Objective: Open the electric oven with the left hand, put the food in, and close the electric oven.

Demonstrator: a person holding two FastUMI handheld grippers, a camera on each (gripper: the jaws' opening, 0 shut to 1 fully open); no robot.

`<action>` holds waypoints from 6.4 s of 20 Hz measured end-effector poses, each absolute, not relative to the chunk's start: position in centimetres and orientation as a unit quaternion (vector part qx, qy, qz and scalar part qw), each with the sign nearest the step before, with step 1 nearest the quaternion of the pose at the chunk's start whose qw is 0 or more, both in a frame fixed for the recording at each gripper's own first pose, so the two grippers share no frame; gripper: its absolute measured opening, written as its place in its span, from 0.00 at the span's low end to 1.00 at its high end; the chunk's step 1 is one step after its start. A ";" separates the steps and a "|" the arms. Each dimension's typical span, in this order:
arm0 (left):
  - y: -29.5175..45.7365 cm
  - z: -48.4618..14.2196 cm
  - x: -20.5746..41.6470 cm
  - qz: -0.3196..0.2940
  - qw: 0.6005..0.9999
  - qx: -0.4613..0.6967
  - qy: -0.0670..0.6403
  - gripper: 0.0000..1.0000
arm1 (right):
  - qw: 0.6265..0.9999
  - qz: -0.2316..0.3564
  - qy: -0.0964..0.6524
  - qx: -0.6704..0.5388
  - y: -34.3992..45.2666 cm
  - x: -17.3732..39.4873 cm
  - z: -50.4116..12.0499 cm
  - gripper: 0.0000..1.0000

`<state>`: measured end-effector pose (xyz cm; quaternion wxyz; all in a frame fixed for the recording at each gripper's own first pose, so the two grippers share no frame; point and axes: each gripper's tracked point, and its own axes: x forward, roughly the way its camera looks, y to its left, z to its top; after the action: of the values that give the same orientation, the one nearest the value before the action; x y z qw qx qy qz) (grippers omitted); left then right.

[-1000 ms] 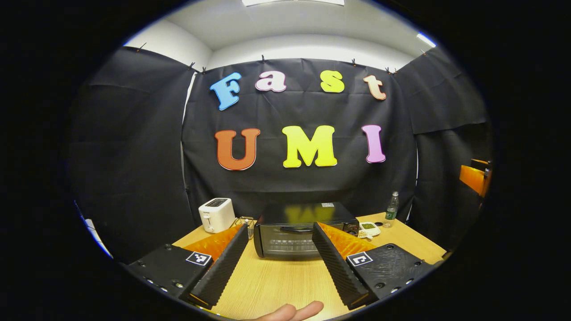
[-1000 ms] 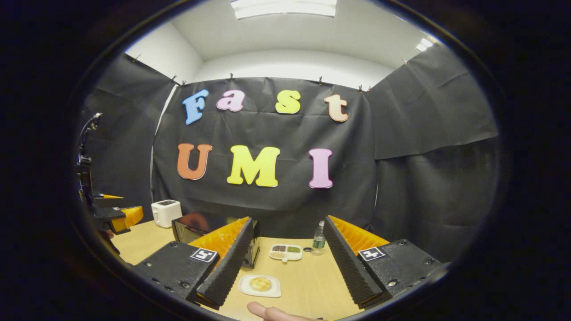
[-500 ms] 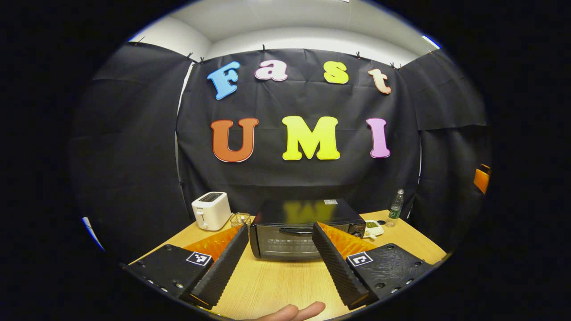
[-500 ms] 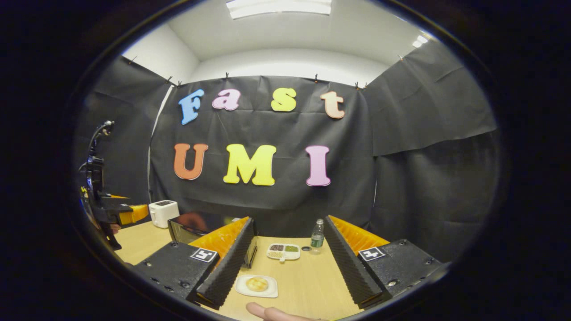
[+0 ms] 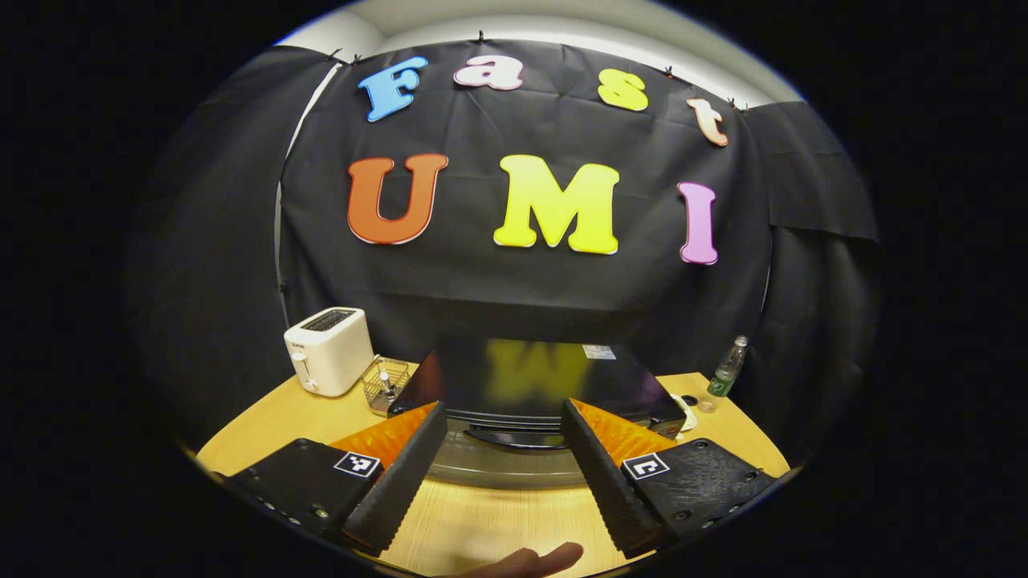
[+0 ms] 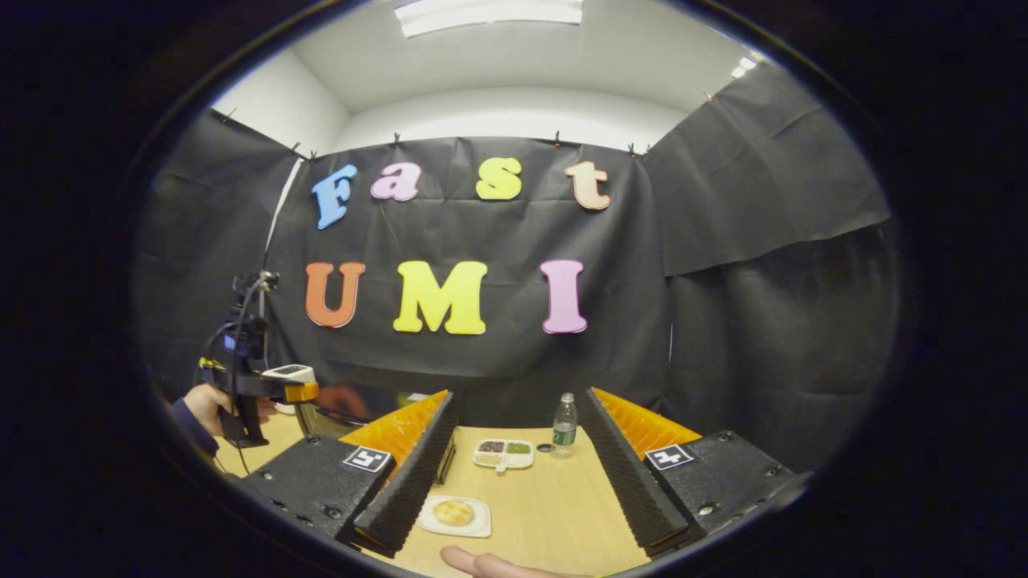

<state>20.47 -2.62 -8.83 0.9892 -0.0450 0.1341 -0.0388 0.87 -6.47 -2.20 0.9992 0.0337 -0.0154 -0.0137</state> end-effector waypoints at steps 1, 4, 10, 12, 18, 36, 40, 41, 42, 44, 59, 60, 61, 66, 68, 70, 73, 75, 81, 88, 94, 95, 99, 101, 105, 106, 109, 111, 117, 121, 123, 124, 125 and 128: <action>-3.1 -9.7 21.3 -0.041 0.988 -0.045 0.144 0.94 | 0.999 -0.015 -0.019 0.036 -6.7 0.7 -2.2 0.96; -4.5 -11.4 22.9 -0.049 0.986 -0.041 0.157 0.94 | 0.999 -0.021 -0.028 0.031 -7.6 0.2 -2.4 0.96; -5.0 -13.4 23.7 -0.034 0.984 0.020 0.173 0.99 | 0.999 -0.024 -0.013 0.034 -8.7 0.1 -4.4 0.96; -5.1 -13.7 23.2 -0.031 0.982 0.007 0.185 0.99 | 0.999 -0.018 -0.003 0.043 -8.5 0.1 -5.2 0.96; -4.7 -14.2 20.7 -0.022 0.979 0.014 0.203 0.99 | 0.999 -0.017 0.002 0.050 -8.8 -1.1 -5.8 0.96; -4.6 -19.4 11.7 -0.024 0.980 0.012 0.199 0.96 | 0.998 -0.008 0.024 0.062 -7.0 -2.8 -9.3 0.96; -4.4 -21.0 10.6 -0.025 0.982 -0.001 0.190 1.00 | 0.997 -0.004 0.039 0.067 -6.3 -2.5 -10.6 0.96; -4.3 -21.4 10.6 -0.026 0.982 -0.005 0.187 0.85 | 0.997 -0.004 0.041 0.066 -6.2 -2.5 -10.8 0.96; -4.1 -21.8 10.4 -0.026 0.983 -0.011 0.183 0.97 | 0.997 -0.004 0.041 0.064 -6.1 -2.5 -10.9 0.96; -3.8 -22.4 10.1 -0.027 0.984 -0.022 0.174 0.98 | 0.997 -0.004 0.041 0.058 -5.8 -2.4 -11.2 0.96; -4.2 -28.2 7.6 -0.053 0.981 -0.019 0.188 0.96 | 0.995 0.000 0.081 0.051 -3.5 -0.7 -15.4 0.97; -4.3 -28.5 7.7 -0.054 0.980 -0.011 0.193 0.96 | 0.995 -0.002 0.083 0.052 -3.4 -0.6 -15.5 0.97; -4.2 -28.9 7.7 -0.054 0.979 -0.008 0.198 0.95 | 0.995 -0.003 0.084 0.054 -3.3 -0.6 -15.7 0.97; -4.1 -29.1 7.4 -0.054 0.979 -0.008 0.198 0.95 | 0.994 -0.008 0.091 0.059 -2.8 0.1 -16.4 0.97; -4.1 -28.2 7.0 -0.057 0.979 -0.020 0.194 0.96 | 0.995 -0.006 0.086 0.058 -2.4 0.7 -16.5 0.97; -4.3 -26.1 6.5 -0.068 0.980 -0.037 0.181 0.95 | 0.995 -0.001 0.086 0.053 -1.8 1.6 -16.9 0.96; -3.8 -21.8 5.3 -0.073 0.985 -0.045 0.152 0.95 | 0.994 0.008 0.092 0.053 -1.0 3.3 -17.8 0.97; -3.1 -18.5 4.4 -0.071 0.989 -0.035 0.124 0.94 | 0.993 0.018 0.098 0.061 -0.4 4.5 -18.3 0.97; -0.4 -10.4 2.4 -0.041 0.996 -0.033 0.067 0.94 | 0.991 0.027 0.110 0.065 -0.1 7.1 -19.9 0.97; 2.0 -1.7 1.1 -0.001 0.999 -0.019 -0.026 0.94 | 0.980 0.037 0.188 0.058 1.5 12.1 -26.3 0.97; 3.1 -1.1 1.0 0.014 1.000 -0.017 -0.017 0.84 | 0.962 0.079 0.255 0.049 5.7 15.4 -32.8 0.97; 3.2 -1.2 1.0 0.010 1.000 -0.017 -0.015 0.84 | 0.959 0.084 0.265 0.048 6.5 15.4 -33.7 0.97; 4.4 -2.4 1.1 0.016 1.000 -0.009 -0.010 0.84 | 0.950 0.091 0.299 0.030 8.4 15.2 -36.3 0.97; 4.9 -2.9 1.3 0.017 1.000 -0.016 -0.004 0.92 | 0.947 0.075 0.312 0.019 8.4 15.3 -37.2 0.97; 5.4 -4.2 1.6 0.012 0.999 -0.027 0.011 0.94 | 0.939 0.047 0.341 0.020 8.3 15.5 -38.7 0.97; 5.5 -4.4 1.6 0.011 0.999 -0.028 0.013 0.94 | 0.935 0.045 0.351 0.024 8.5 15.3 -39.2 0.97; 6.1 -5.2 1.7 0.009 0.999 -0.031 0.017 0.95 | 0.935 0.038 0.351 0.040 8.7 15.3 -39.2 0.95; 6.6 -5.9 1.7 0.012 0.999 -0.030 0.023 0.95 | 0.935 0.039 0.350 0.043 8.7 15.3 -39.4 0.91; 7.1 -5.3 1.0 0.012 0.999 -0.034 0.008 0.95 | 0.946 0.043 0.312 0.083 9.8 14.6 -36.5 0.82; 7.1 -4.6 0.6 -0.001 1.000 -0.023 -0.014 0.94 | 0.952 0.045 0.273 0.131 11.8 14.6 -33.4 0.82; 7.4 -4.9 0.5 -0.002 1.000 -0.025 -0.014 0.94 | 0.949 0.048 0.265 0.164 13.3 14.8 -32.5 0.82; 7.6 -5.1 0.4 -0.003 1.000 -0.028 -0.011 0.94 | 0.946 0.054 0.260 0.183 14.5 15.0 -32.1 0.82; 7.9 -5.3 0.2 -0.003 0.999 -0.032 -0.007 0.95 | 0.944 0.059 0.257 0.199 15.6 15.2 -31.7 0.82; 8.6 -5.9 0.0 -0.004 0.999 -0.041 0.004 0.95 | 0.936 0.092 0.249 0.233 19.8 15.7 -30.9 0.82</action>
<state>0.00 8.58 -5.86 0.9991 -0.0412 0.0039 -0.0040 15.75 19.85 -30.91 0.9356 0.2333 0.2485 0.0919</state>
